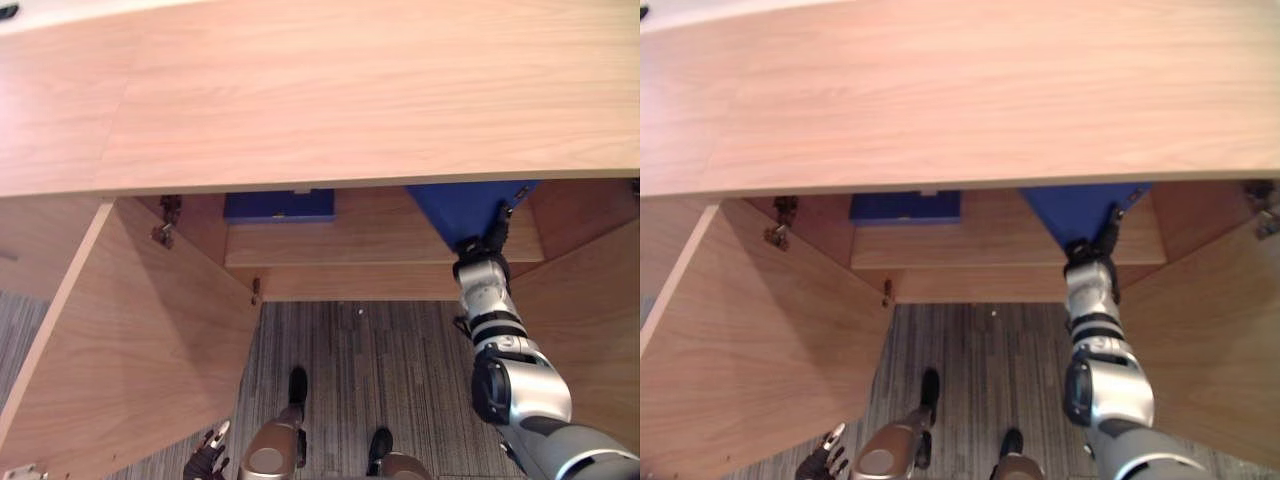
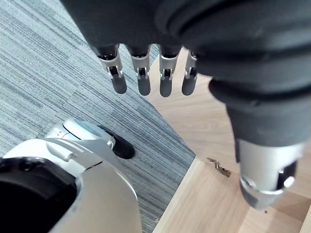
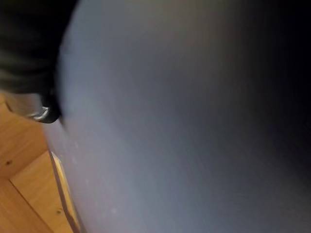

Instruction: Walk over to the cabinet, pick up the folder, carry it to the office cabinet, place the folder inside the office cabinet, then close the office cabinet door

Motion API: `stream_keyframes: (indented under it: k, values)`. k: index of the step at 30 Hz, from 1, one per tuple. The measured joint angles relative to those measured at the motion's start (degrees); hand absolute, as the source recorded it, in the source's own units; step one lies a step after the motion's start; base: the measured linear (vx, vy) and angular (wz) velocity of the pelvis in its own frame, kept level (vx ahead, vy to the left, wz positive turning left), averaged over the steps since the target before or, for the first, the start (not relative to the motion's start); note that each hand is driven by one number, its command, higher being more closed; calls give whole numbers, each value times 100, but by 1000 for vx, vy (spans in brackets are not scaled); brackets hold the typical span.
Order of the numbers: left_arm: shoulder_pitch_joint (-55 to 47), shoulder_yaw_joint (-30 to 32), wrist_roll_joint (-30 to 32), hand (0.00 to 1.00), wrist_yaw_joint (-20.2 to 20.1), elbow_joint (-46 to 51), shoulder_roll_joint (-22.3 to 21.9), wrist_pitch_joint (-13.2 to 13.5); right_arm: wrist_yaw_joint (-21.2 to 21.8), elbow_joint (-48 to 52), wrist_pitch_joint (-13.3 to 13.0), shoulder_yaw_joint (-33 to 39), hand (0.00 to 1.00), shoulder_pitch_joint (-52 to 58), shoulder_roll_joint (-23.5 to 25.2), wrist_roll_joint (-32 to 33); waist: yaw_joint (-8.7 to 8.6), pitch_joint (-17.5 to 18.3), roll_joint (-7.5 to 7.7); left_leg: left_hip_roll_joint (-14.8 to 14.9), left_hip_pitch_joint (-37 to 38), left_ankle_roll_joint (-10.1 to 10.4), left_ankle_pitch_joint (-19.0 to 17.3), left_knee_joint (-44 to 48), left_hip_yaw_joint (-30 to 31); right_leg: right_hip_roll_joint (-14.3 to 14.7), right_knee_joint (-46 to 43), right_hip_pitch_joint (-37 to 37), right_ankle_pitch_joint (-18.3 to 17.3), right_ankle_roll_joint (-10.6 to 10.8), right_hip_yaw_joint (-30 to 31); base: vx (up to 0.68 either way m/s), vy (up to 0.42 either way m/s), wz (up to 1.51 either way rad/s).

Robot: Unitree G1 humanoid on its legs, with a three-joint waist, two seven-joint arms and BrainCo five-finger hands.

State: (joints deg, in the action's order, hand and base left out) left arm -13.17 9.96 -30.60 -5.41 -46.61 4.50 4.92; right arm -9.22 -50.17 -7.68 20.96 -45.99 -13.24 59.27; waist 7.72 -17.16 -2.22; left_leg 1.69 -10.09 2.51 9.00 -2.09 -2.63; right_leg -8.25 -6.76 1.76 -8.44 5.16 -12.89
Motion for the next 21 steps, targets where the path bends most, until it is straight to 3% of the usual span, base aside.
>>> stream_keyframes:
  k: [1, 2, 5, 11, 15, 21]
  values:
    - [11, -27, -35, 0, 26, 35, -16, 3, -35, 132, -150, 78, 100, -65, 67, 280, 28, -36, -20, 20, -138, -8, -103, 202, 16, 2, -103, -86, -1, 1, -6, -21, 59, 15]
    - [67, -91, -61, 0, 82, 85, -43, 0, -123, 337, -455, 195, 100, -228, 133, 665, 165, -167, -86, 82, -533, -20, -456, 901, 27, 8, -405, -293, -24, 31, -21, -42, 63, 5]
    - [96, -91, -96, 0, 220, 119, -96, 0, -353, 711, -769, 317, 100, -393, 217, 1115, 273, -389, -227, 97, -1214, -93, -1100, 2176, 68, -115, -1235, -710, -408, 99, -36, -29, 82, 6]
    - [286, -81, -324, 0, 492, 401, -269, 60, -738, 899, -1019, 664, 100, -1111, 257, 1549, 318, -699, -397, -62, -2026, -247, -1646, 3399, 69, -454, -2437, -1414, -1062, 158, -27, -47, 67, 10]
    - [441, -91, -377, 0, 603, 454, -414, 107, -1030, 896, -975, 573, 100, -1703, -15, 1537, 352, -843, -536, -187, -2602, -345, -1941, 4183, 75, -717, -3423, -1992, -1496, 200, 27, -83, 52, 14]
    - [544, -104, -378, 0, 761, 450, -487, 112, -1281, 355, -510, -213, 100, -2595, -593, 1020, 420, -1010, -615, -340, -3361, -422, -2086, 4865, 75, -1009, -4526, -2837, -1917, 149, 130, -111, 35, 13]
